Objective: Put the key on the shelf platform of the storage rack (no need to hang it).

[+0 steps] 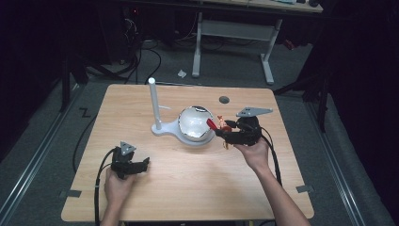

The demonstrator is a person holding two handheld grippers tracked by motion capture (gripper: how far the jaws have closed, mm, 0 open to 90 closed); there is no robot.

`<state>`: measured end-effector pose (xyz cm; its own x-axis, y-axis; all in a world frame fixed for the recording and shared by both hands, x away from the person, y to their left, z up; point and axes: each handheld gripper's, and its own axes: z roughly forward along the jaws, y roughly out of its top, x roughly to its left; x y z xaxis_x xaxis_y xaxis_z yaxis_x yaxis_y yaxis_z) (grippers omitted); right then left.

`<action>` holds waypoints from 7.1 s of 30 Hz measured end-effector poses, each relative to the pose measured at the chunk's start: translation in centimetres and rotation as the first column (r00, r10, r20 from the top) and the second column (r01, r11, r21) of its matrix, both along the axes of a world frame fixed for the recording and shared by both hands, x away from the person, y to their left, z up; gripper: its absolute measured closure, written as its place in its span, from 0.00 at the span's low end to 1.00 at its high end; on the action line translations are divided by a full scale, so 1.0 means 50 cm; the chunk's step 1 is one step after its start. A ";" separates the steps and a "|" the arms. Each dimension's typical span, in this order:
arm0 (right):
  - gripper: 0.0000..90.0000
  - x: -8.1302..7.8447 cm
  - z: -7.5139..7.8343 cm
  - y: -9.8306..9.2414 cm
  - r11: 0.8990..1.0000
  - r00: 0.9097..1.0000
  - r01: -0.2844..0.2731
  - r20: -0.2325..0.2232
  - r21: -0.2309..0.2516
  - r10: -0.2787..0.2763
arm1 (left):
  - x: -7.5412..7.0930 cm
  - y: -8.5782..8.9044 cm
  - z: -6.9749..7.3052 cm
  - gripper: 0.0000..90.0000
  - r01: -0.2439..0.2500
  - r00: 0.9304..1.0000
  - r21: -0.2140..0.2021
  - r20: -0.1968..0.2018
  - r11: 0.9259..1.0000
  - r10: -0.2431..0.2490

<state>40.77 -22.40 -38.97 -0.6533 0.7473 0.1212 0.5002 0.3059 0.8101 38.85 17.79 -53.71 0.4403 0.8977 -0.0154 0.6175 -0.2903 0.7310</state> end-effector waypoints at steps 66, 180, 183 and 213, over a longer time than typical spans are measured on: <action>0.47 0.157 -0.059 0.168 0.997 0.993 -0.033 -0.114 -0.076 0.024 | 0.000 0.001 0.000 0.20 -0.001 1.000 -0.002 -0.001 1.000 0.001; 0.45 0.002 0.029 -0.112 0.986 0.986 0.163 0.040 -0.036 -0.162 | 0.000 0.001 0.000 0.20 -0.001 1.000 -0.001 0.000 1.000 0.001; 0.45 -0.007 0.029 -0.117 0.986 0.986 0.165 0.036 -0.030 -0.164 | 0.000 0.001 0.000 0.20 -0.001 1.000 -0.001 0.000 1.000 0.001; 0.45 -0.103 0.034 -0.139 0.985 0.985 0.164 0.069 -0.050 -0.160 | 0.000 0.001 0.000 0.20 -0.001 1.000 -0.001 -0.001 1.000 0.001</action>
<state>35.61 -29.35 -37.27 -0.5284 0.8481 0.0385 0.4939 0.2703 0.8264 38.87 17.83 -53.69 0.4392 0.8983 -0.0161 0.6183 -0.2892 0.7309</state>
